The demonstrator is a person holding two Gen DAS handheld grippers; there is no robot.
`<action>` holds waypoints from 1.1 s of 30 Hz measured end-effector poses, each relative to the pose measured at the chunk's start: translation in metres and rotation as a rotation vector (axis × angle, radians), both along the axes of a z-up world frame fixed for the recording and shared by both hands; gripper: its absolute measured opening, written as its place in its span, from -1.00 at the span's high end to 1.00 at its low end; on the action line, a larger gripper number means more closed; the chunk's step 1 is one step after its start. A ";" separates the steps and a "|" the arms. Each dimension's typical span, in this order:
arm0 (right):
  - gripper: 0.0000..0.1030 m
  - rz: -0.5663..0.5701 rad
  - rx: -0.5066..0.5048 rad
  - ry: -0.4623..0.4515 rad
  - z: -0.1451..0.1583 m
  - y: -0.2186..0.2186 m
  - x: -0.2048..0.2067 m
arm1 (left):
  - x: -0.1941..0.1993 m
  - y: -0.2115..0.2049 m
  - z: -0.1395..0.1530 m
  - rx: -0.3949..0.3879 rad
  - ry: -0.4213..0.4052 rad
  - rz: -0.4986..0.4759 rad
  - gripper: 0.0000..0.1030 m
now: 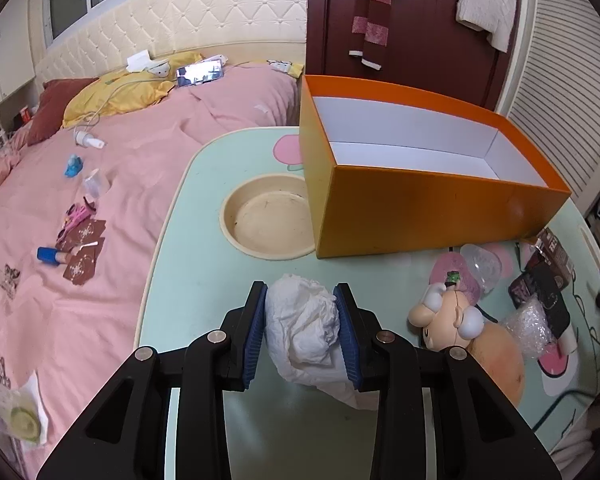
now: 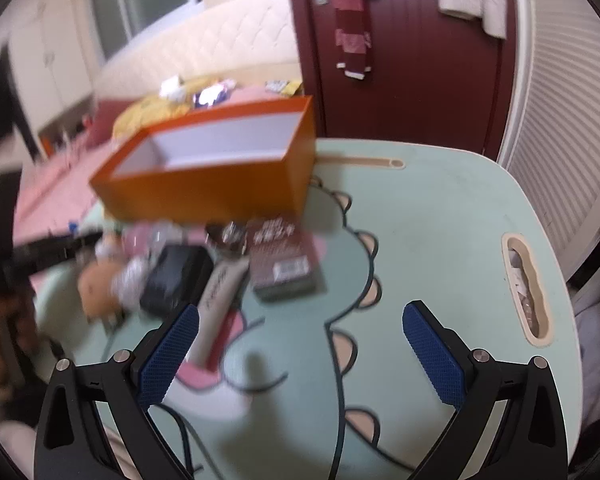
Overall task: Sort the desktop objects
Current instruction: 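Lift the white tissue with the left tool while the right tool nears the card box, then put the tissue in the box with left tool while right tool drops the card box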
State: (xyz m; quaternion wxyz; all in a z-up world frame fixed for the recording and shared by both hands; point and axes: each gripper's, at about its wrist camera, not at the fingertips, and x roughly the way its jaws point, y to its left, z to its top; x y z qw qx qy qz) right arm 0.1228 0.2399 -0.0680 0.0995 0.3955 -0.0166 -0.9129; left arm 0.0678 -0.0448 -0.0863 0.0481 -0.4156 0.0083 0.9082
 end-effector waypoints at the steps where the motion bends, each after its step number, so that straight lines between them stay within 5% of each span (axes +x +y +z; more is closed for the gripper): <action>1: -0.99 0.004 0.000 -0.004 0.000 0.000 -0.004 | 0.000 0.001 0.000 -0.005 0.000 -0.001 0.31; 6: -0.68 0.021 -0.002 -0.025 -0.002 -0.003 -0.022 | -0.001 0.003 0.000 -0.017 0.000 -0.002 0.31; 13: -0.63 0.046 -0.004 -0.054 -0.004 -0.006 -0.047 | -0.001 0.004 -0.001 -0.024 0.000 -0.002 0.31; 19: 0.23 0.072 0.056 -0.075 -0.012 -0.016 -0.058 | -0.001 0.004 -0.001 -0.026 0.001 -0.003 0.31; 28: 0.23 0.062 -0.010 -0.005 0.006 -0.004 -0.041 | 0.005 0.003 0.008 0.010 0.019 -0.022 0.37; 33: 0.23 0.070 -0.050 0.051 0.025 -0.002 -0.035 | 0.009 0.000 0.037 0.045 0.081 -0.034 0.38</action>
